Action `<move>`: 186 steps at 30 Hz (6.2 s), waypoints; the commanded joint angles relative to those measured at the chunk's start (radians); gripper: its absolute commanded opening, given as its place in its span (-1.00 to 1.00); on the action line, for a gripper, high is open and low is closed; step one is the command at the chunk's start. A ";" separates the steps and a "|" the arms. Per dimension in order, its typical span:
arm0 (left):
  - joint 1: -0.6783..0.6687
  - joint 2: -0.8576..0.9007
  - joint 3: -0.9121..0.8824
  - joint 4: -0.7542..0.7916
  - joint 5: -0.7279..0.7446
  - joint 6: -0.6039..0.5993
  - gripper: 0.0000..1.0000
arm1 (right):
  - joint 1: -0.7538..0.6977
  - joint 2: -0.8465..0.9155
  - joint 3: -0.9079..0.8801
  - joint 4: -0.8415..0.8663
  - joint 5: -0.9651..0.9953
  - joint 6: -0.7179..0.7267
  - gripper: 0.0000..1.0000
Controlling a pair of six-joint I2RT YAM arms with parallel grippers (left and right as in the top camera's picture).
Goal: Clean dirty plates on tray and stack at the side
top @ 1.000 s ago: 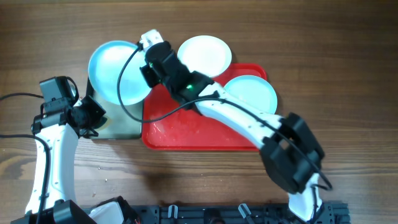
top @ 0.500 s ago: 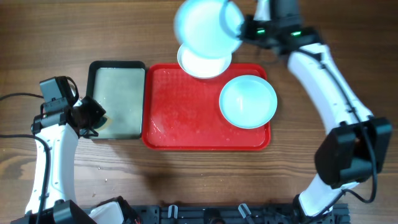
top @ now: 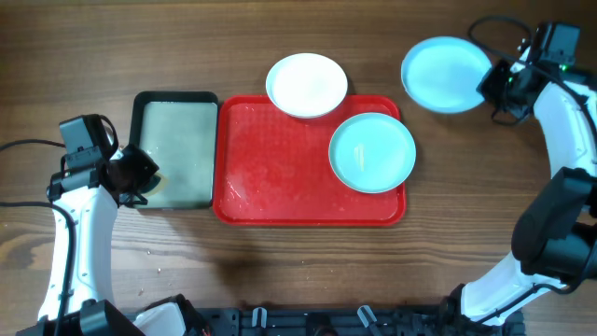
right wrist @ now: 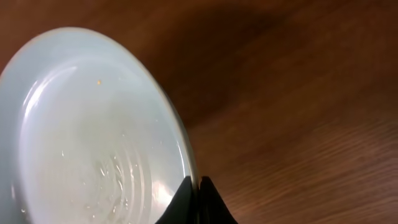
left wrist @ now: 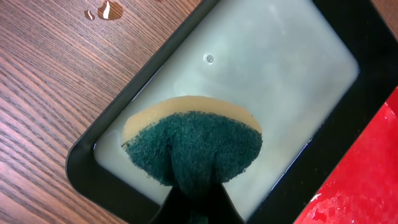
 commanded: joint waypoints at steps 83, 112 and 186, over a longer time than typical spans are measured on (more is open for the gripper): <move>-0.034 0.001 -0.006 0.007 -0.003 0.015 -0.92 | 0.576 0.298 0.105 0.230 -0.007 -0.023 -0.53; -0.034 0.001 -0.006 0.011 -0.003 0.015 -0.92 | 0.628 0.245 0.074 0.092 -0.221 0.053 -0.92; -0.161 0.001 -0.006 0.063 0.020 0.121 -0.92 | 0.742 0.183 0.107 -0.108 0.008 -0.179 -0.51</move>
